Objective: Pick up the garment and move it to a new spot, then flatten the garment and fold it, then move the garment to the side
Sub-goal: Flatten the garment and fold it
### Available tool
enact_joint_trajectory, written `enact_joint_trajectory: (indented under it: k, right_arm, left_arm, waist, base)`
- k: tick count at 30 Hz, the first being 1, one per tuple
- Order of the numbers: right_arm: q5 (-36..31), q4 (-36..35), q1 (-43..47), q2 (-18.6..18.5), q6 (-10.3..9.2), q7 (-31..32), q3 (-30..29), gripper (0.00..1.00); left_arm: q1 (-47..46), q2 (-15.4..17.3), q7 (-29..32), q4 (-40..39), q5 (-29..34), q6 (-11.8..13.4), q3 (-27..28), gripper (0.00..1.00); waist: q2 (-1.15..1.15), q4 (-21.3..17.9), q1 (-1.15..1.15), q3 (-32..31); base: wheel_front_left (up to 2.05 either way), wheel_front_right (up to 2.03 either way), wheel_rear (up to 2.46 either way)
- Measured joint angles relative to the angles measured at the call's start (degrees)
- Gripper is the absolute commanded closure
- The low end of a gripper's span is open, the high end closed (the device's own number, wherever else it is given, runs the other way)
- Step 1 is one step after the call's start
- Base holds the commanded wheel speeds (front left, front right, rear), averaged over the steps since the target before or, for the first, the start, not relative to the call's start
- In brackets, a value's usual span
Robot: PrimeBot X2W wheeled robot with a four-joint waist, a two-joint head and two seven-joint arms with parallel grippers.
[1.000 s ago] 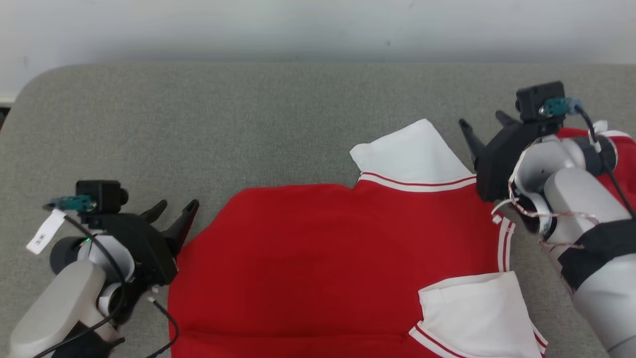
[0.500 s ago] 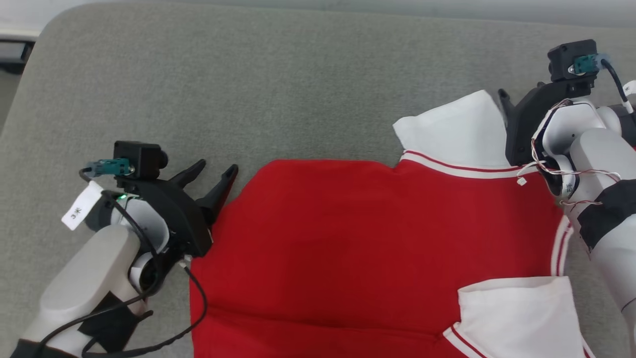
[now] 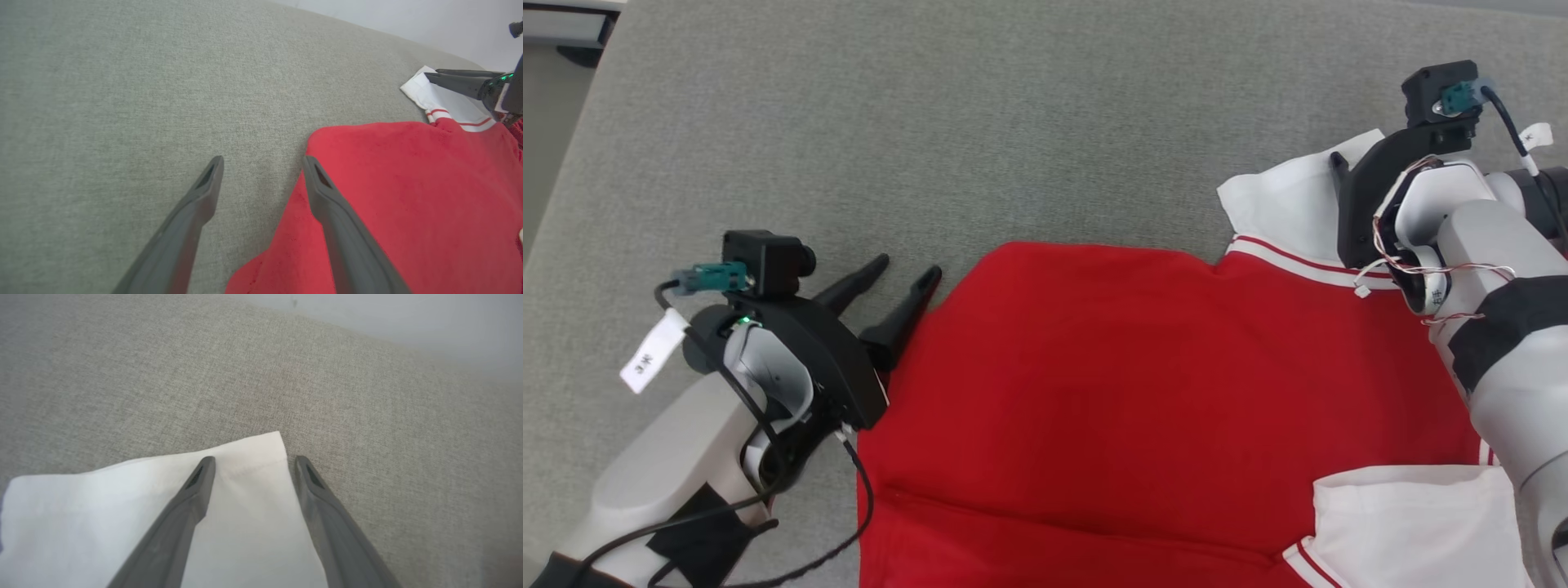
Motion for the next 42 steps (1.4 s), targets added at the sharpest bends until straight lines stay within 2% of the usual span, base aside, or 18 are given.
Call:
enact_joint_trajectory:
  k: [7,18,19,20,21,22,23,24,25,29,35,42]
  right_arm:
    - [-0.3,2.4,-2.2,1.8,0.13,-0.9,0.8,0.0]
    - [-0.9,6.2,-4.7,3.0,1.05,-2.1,1.5,0.0]
    - [-0.9,6.5,-4.9,3.2,1.05,-2.4,1.5,0.0]
    - [-0.9,6.8,-5.0,3.3,1.09,-2.4,1.6,0.0]
    - [-0.9,7.0,-5.4,3.4,1.13,-2.4,1.7,0.0]
    - [-0.9,7.3,-5.7,3.5,1.31,-2.4,1.7,0.0]
    - [-0.9,7.5,-5.8,3.6,1.56,-2.4,1.7,0.25]
    - [-0.9,7.8,-5.9,3.7,1.76,-2.4,1.7,0.71]
    - [-0.9,8.1,-5.9,3.9,2.0,-2.5,1.7,1.0]
    - [-0.9,9.0,-6.0,4.1,2.56,-2.8,1.8,1.0]
    - [-0.9,10.4,-6.5,4.0,3.07,-3.7,1.8,1.0]
    - [-0.9,11.8,-6.6,4.0,4.11,-5.5,1.7,1.0]
  left_arm:
    - [-0.4,0.7,0.1,0.1,-2.4,0.0,-3.5,0.0]
    - [-4.4,0.3,3.5,4.7,-6.6,-0.4,-8.6,0.0]
    - [-4.6,0.2,3.7,4.9,-7.1,-0.4,-8.6,0.12]
    - [-4.6,0.2,3.9,5.1,-8.0,-0.4,-8.8,0.46]
    - [-4.8,0.3,4.0,5.1,-8.7,-0.4,-9.1,0.74]
    - [-5.0,0.4,4.4,5.1,-9.0,-0.4,-9.6,0.91]
    - [-5.1,0.6,4.7,5.0,-9.7,-0.4,-9.9,1.0]
    - [-5.2,0.6,5.3,4.9,-10.5,-0.4,-10.2,1.0]
    - [-5.3,0.6,5.7,4.6,-11.4,-0.4,-10.6,1.0]
    - [-5.6,0.7,6.7,3.9,-13.5,-0.4,-11.9,1.0]
    - [-6.2,1.4,7.1,3.4,-13.6,-0.4,-13.3,1.0]
    - [-6.9,1.8,4.9,4.1,-14.1,-0.4,-14.2,1.0]
  waist:
    - [0.0,-1.6,0.0,0.6]
    - [-0.01,-2.6,0.0,1.6]
    - [-0.01,-2.6,-0.01,1.7]
    - [-0.01,-2.6,-0.01,1.7]
    - [-0.01,-2.7,0.0,1.8]
    - [-0.01,-2.7,-0.01,1.8]
    - [-0.01,-2.8,-0.01,1.9]
    - [-0.01,-2.8,0.0,1.9]
    - [-0.01,-2.9,-0.01,1.9]
    - [-0.01,-2.9,-0.01,1.6]
    - [0.0,-2.8,0.0,1.2]
    - [0.0,-2.6,0.0,0.0]
  base:
    - [0.0,0.0,0.0]
    - [0.0,0.0,0.0]
    - [0.0,0.0,0.0]
    - [0.0,0.0,0.0]
    - [0.0,0.0,0.0]
    - [0.0,0.0,0.0]
    - [0.0,0.0,0.0]
    - [0.0,0.0,0.0]
    - [0.0,0.0,0.0]
    - [0.0,0.0,0.0]
    - [0.0,0.0,0.0]
    - [0.0,0.0,0.0]
